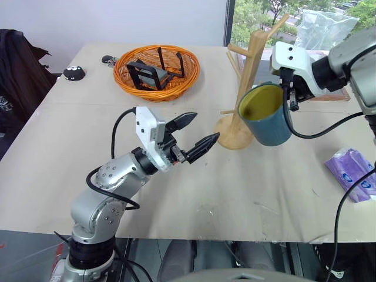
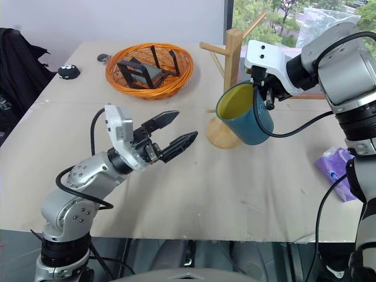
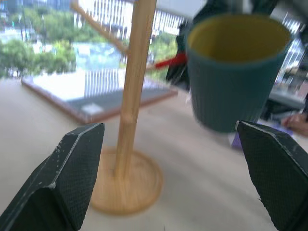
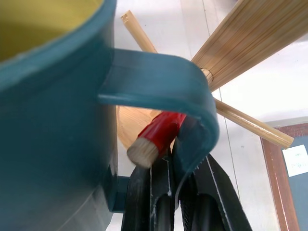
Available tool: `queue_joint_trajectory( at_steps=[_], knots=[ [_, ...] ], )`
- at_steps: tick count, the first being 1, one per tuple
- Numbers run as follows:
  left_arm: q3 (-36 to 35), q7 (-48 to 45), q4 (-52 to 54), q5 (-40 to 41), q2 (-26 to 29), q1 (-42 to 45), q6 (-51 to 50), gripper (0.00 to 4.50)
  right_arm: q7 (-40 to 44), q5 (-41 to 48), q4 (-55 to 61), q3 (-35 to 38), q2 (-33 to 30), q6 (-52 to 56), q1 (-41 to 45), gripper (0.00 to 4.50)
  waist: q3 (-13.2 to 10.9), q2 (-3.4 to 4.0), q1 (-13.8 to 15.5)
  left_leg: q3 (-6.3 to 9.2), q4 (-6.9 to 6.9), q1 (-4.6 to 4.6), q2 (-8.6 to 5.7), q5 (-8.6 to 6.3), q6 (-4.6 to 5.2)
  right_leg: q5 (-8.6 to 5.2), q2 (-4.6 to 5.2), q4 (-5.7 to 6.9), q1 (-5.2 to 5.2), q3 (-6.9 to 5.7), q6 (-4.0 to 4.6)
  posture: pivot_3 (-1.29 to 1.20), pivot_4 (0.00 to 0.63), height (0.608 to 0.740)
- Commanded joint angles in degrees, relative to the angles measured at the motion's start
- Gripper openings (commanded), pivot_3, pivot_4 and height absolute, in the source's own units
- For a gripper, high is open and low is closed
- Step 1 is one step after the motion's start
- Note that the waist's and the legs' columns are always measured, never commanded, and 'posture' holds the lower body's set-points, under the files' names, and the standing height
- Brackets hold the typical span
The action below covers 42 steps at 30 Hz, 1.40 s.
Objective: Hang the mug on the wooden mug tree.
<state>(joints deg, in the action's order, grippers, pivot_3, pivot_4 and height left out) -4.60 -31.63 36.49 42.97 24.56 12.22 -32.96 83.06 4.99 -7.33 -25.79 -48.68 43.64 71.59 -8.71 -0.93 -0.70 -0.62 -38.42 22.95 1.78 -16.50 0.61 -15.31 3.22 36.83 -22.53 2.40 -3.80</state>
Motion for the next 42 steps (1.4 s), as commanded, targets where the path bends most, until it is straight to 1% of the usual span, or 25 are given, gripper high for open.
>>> queue_joint_trajectory(
  at_steps=[1, 11, 12, 13, 14, 16, 17, 18, 21, 22, 29, 35, 37, 41, 42],
  knots=[
    [-0.95, -1.73, 0.99, 1.55, -0.37, 0.44, 2.70, 4.50, -0.69, 0.48, 2.36, 3.05, -0.11, 1.16, 1.44, 0.03, 0.00, 0.00, -0.04, -0.01, 0.00, 0.00, 0.00, 0.00, 0.00, 0.00, 0.00, 0.00, 0.00, 0.00, 0.00, 0.00, 0.150, 0.737],
    [0.53, -1.84, 0.89, 0.54, -0.99, -0.08, 4.14, 4.50, -2.41, 0.89, 2.90, 3.28, 0.22, 2.13, 1.28, 0.03, 0.00, 0.00, -0.04, -0.01, -0.01, 0.00, 0.00, 0.00, 0.00, 0.00, 0.00, 0.01, 0.00, 0.01, 0.00, 0.00, 0.150, 0.737],
    [0.52, -1.89, 0.92, 0.52, -0.97, -0.18, 4.19, 4.50, -2.56, 0.94, 2.91, 3.32, 0.23, 2.06, 1.28, 0.58, 0.00, 0.00, -0.04, -0.01, -0.01, 0.00, 0.00, 0.00, 0.00, 0.00, 0.00, 0.01, 0.00, 0.01, 0.00, 0.00, 0.150, 0.737],
    [0.53, -1.89, 0.91, 0.50, -0.95, -0.21, 4.23, 4.50, -2.64, 1.01, 2.93, 3.35, 0.22, 2.05, 1.29, 0.77, 0.00, 0.00, -0.04, -0.01, -0.01, 0.00, 0.00, 0.00, 0.00, 0.00, 0.00, 0.01, 0.00, 0.01, 0.00, 0.00, 0.150, 0.737],
    [0.56, -1.88, 0.89, 0.52, -0.93, -0.16, 4.23, 4.50, -2.66, 1.08, 2.94, 3.38, 0.20, 2.02, 1.29, 1.16, 0.00, 0.00, -0.03, -0.01, -0.01, 0.00, 0.00, 0.00, 0.00, 0.00, 0.00, 0.01, 0.00, 0.01, 0.00, 0.00, 0.150, 0.737],
    [0.69, -1.71, 0.67, 0.57, -0.97, 0.31, 4.10, 4.50, -2.61, 1.25, 2.78, 3.59, 0.20, 1.97, 1.41, 2.11, 0.00, 0.00, -0.02, -0.01, -0.01, 0.00, 0.00, 0.00, 0.00, 0.00, 0.00, 0.01, 0.00, 0.01, 0.00, 0.00, 0.150, 0.737],
    [0.75, -1.66, 0.52, 0.63, -1.02, 0.51, 4.04, 4.50, -2.55, 1.34, 2.75, 3.75, 0.17, 1.99, 1.45, 2.50, 0.00, 0.00, -0.02, -0.02, -0.01, 0.00, 0.00, 0.00, 0.00, 0.00, 0.00, 0.01, 0.00, 0.01, 0.00, 0.00, 0.150, 0.737],
    [0.82, -1.60, 0.40, 0.63, -1.08, 0.69, 4.01, 4.50, -2.56, 1.37, 2.71, 3.95, 0.18, 1.99, 1.45, 3.02, 0.00, 0.00, -0.03, -0.01, -0.01, 0.00, 0.00, 0.00, 0.00, 0.00, 0.00, 0.01, 0.00, 0.01, 0.00, 0.00, 0.150, 0.737],
    [0.93, -1.45, 0.24, 0.73, -1.15, 1.11, 3.83, 4.50, -2.59, 1.36, 2.52, 4.40, 0.15, 1.86, 1.43, 4.31, 0.00, 0.00, -0.07, -0.02, -0.01, 0.00, 0.00, 0.00, 0.00, 0.00, 0.00, 0.01, 0.00, 0.01, 0.00, 0.00, 0.150, 0.737],
    [0.94, -1.39, 0.18, 0.80, -1.16, 1.28, 3.76, 4.50, -2.62, 1.37, 2.35, 4.53, 0.11, 1.79, 1.48, 4.47, 0.00, 0.00, -0.06, -0.01, -0.01, 0.00, 0.00, 0.00, 0.00, 0.00, 0.00, 0.02, 0.00, 0.01, 0.00, 0.00, 0.150, 0.737],
    [1.41, -1.64, -0.02, 0.40, -1.24, 0.98, 4.16, 4.50, -2.31, 2.29, -1.40, 6.91, -0.80, 0.83, 2.30, 4.47, 0.00, 0.00, -0.01, -0.01, -0.01, 0.00, 0.00, 0.00, 0.00, 0.00, 0.00, 0.02, 0.00, 0.01, 0.00, 0.00, 0.150, 0.737],
    [1.20, -2.13, 0.46, -0.13, -0.06, -1.23, 4.35, 4.50, 2.83, 7.37, -2.77, 11.86, -5.76, 2.44, 0.79, 4.47, 0.00, 0.00, 0.04, -0.02, 0.00, 0.01, 0.00, 0.00, 0.01, 0.00, 0.00, 0.00, -0.01, 0.01, 0.00, 0.00, 0.150, 0.737],
    [0.99, -2.26, 0.83, 0.01, 0.40, -2.01, 4.35, 4.50, 3.36, 9.52, -2.25, 14.80, -7.92, 2.91, -1.70, 4.47, 0.00, -0.01, 0.12, -0.01, 0.02, 0.01, 0.00, -0.01, 0.01, 0.00, 0.00, -0.01, 0.00, 0.00, 0.00, 0.00, 0.150, 0.737],
    [0.95, -2.26, 1.65, -0.22, 1.97, -4.13, 3.83, 4.50, 3.45, 15.12, 0.34, 22.14, -11.67, 4.04, -9.44, 4.47, 0.04, -0.07, 0.15, -0.03, -0.02, 0.00, 0.00, -0.01, 0.03, 0.00, 0.01, -0.01, 0.05, 0.02, 0.00, 0.00, 0.150, 0.737],
    [1.15, -2.47, 1.87, -0.91, 3.10, -5.34, 3.49, 4.50, 3.03, 17.56, 1.98, 25.70, -11.70, 4.00, -13.18, 4.47, 0.04, -0.07, 0.13, -0.05, -0.02, -0.01, 0.00, -0.01, 0.03, 0.00, 0.01, -0.01, 0.06, 0.04, -0.01, 0.00, 0.150, 0.737]
  ],
)
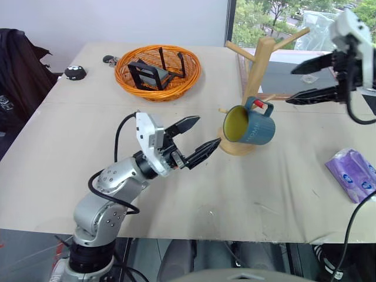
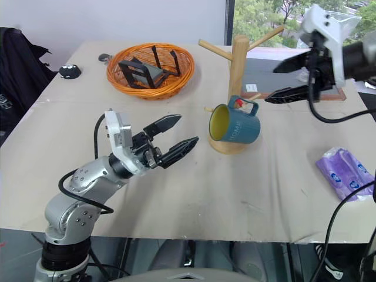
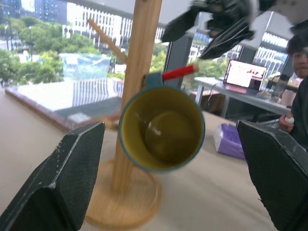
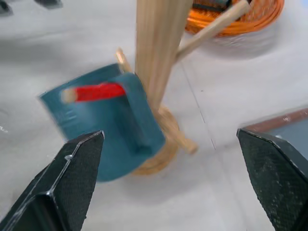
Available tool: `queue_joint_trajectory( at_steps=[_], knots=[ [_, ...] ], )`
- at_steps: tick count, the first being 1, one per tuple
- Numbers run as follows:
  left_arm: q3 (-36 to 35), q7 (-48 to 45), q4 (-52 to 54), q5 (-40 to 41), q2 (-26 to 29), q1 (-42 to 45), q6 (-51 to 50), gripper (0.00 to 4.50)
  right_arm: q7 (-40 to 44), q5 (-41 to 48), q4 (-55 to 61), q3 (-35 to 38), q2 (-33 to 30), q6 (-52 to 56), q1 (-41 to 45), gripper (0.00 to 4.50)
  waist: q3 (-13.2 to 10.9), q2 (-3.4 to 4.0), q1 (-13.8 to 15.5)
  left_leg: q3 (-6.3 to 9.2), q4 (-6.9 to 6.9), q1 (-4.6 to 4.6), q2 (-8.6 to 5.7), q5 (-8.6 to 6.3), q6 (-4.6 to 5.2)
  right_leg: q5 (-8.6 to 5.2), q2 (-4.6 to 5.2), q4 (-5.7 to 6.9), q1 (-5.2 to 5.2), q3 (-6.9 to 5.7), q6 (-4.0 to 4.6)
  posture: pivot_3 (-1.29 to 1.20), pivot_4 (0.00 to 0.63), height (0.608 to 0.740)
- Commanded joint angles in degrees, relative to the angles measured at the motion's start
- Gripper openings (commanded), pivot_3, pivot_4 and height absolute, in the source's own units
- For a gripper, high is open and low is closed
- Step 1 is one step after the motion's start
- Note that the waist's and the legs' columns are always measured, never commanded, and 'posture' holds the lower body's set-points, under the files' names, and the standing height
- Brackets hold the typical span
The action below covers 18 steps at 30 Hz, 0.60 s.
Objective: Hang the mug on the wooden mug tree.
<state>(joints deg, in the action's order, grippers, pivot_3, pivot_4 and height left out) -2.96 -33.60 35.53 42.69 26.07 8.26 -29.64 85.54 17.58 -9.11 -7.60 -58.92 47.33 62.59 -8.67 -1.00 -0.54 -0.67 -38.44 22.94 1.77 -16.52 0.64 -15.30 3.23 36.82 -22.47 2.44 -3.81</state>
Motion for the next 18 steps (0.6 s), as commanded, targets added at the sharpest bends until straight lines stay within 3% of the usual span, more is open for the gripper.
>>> queue_joint_trajectory(
  at_steps=[1, 4, 7, 12, 15, 18],
  knots=[
    [-0.07, 0.25, 2.94, -2.04, 3.28, -3.16, -1.30, 4.50, -0.89, 8.35, 6.84, 13.42, -0.33, 1.12, -10.55, 4.47, 0.01, -0.02, -0.03, -0.01, 0.00, -0.01, 0.00, 0.00, 0.00, 0.00, 0.00, 0.01, -0.01, 0.02, 0.00, 0.00, 0.150, 0.737],
    [1.21, 0.25, 2.48, -6.18, 7.72, -8.92, -2.73, 4.50, -12.16, 14.42, 22.49, 30.25, 9.50, 5.04, -32.93, 4.47, 0.23, -0.30, 0.06, 0.10, 0.08, -0.07, 0.07, -0.12, 0.21, -0.01, -0.09, 0.01, 0.07, -0.06, 0.01, 0.00, 0.150, 0.737],
    [1.38, 0.53, 1.55, -9.29, 9.33, -14.31, -1.69, 4.50, -23.86, 15.21, 37.25, 37.65, 22.74, 2.22, -52.98, 4.47, 0.21, -0.17, 0.44, 0.24, 0.13, -0.04, 0.33, 0.00, -0.01, -0.02, -0.22, 0.15, 0.16, -0.18, 0.02, 0.00, 0.150, 0.737],
    [2.51, 0.91, -0.43, -16.97, 10.11, -22.89, 2.35, 4.50, -32.45, 7.67, 42.77, 32.72, 41.20, -19.58, -76.76, 4.47, 0.23, 0.06, 0.71, -0.03, 0.08, -0.35, 0.15, -0.13, 0.22, -0.02, -0.18, 0.05, 0.25, 0.06, 0.00, 0.00, 0.150, 0.737],
    [2.72, -0.10, -3.04, -19.81, 9.28, -24.12, 6.46, 4.50, -32.91, 6.22, 38.43, 29.93, 45.21, -28.33, -81.48, 4.47, 0.24, 0.02, -0.03, -0.20, 0.12, -1.12, 0.17, -0.16, 0.24, -0.11, -0.19, -0.04, 0.89, 0.12, 0.10, 0.00, 0.150, 0.737],
    [2.34, 0.27, -4.76, -21.25, 8.29, -24.07, 8.05, 4.50, -31.96, 5.30, 34.93, 27.15, 45.41, -34.45, -83.97, 4.47, 0.33, -0.11, -0.25, -0.26, 0.11, -1.28, 0.26, -0.16, 0.25, -0.16, -0.21, -0.02, 0.98, 0.20, 0.21, 0.00, 0.150, 0.737]
  ],
)
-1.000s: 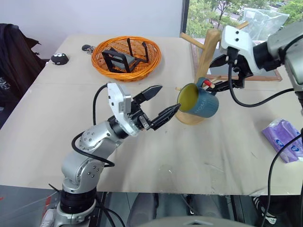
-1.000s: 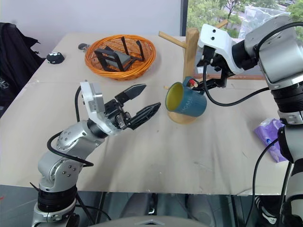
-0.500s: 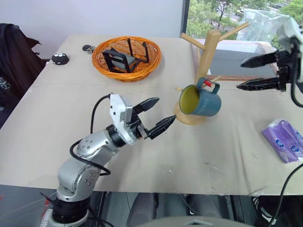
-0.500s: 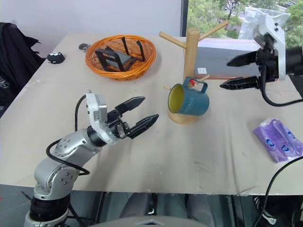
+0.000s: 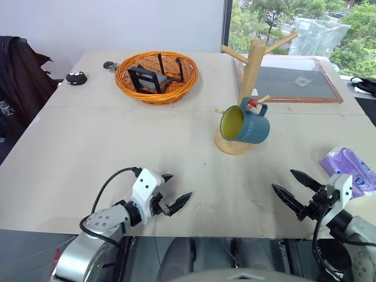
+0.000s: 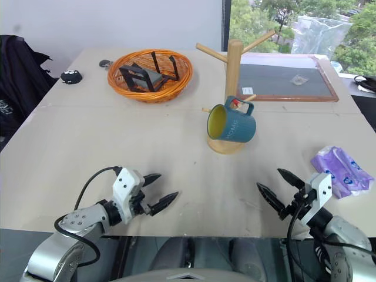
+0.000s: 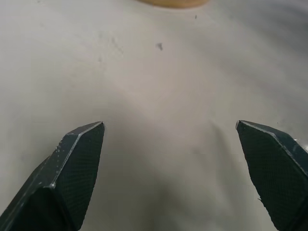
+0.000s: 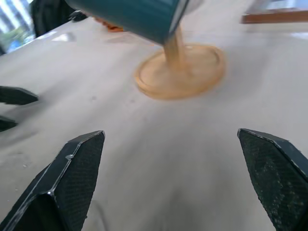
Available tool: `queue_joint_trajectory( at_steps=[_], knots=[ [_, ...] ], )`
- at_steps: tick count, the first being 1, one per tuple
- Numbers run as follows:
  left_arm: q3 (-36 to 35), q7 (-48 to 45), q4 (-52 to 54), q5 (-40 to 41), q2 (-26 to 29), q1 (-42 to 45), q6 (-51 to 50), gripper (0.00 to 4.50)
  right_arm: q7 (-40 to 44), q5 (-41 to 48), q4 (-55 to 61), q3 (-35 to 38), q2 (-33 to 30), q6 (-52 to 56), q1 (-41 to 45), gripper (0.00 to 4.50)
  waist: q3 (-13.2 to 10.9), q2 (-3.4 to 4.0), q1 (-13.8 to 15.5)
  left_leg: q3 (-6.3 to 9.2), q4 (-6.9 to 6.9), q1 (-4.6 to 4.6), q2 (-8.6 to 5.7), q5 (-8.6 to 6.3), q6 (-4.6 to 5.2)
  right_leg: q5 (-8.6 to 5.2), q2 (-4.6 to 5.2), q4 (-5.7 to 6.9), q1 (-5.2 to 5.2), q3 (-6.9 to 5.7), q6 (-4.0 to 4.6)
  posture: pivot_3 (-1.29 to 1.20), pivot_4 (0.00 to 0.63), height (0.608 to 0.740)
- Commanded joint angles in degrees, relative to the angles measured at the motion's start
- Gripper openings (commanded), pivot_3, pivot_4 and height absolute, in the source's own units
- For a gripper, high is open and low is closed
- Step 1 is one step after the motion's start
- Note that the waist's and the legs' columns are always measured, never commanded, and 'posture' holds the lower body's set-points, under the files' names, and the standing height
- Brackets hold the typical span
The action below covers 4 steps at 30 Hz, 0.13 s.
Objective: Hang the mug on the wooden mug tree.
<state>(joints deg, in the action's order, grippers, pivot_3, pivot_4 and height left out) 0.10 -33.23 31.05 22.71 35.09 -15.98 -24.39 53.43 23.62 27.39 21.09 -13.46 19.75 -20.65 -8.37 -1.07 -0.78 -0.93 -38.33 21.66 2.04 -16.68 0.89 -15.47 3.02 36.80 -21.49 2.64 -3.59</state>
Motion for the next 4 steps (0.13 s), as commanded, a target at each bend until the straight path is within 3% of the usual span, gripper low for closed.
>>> queue_joint_trajectory(
  at_steps=[1, 4],
  knots=[
    [-0.71, -0.40, -0.60, -1.55, -0.85, 0.07, 3.22, 4.50, -0.37, -1.06, -2.55, -2.07, 0.00, -8.36, -1.03, 4.47, 0.06, -0.08, -0.01, 0.00, 0.00, 0.00, 0.00, 0.00, 0.00, 0.01, -0.02, 0.01, -0.01, 0.00, 0.00, 0.00, 0.150, 0.737],
    [-0.80, -2.08, -0.48, -1.28, -0.93, -0.82, 4.44, 4.50, -0.68, -2.85, -6.17, -4.05, -1.30, -12.45, -1.22, 4.47, 0.05, -0.07, 0.07, 0.02, 0.02, 0.09, 0.01, 0.00, -0.01, 0.10, -0.06, 0.03, -0.07, 0.01, -0.16, 0.00, 0.150, 0.737]
  ],
)
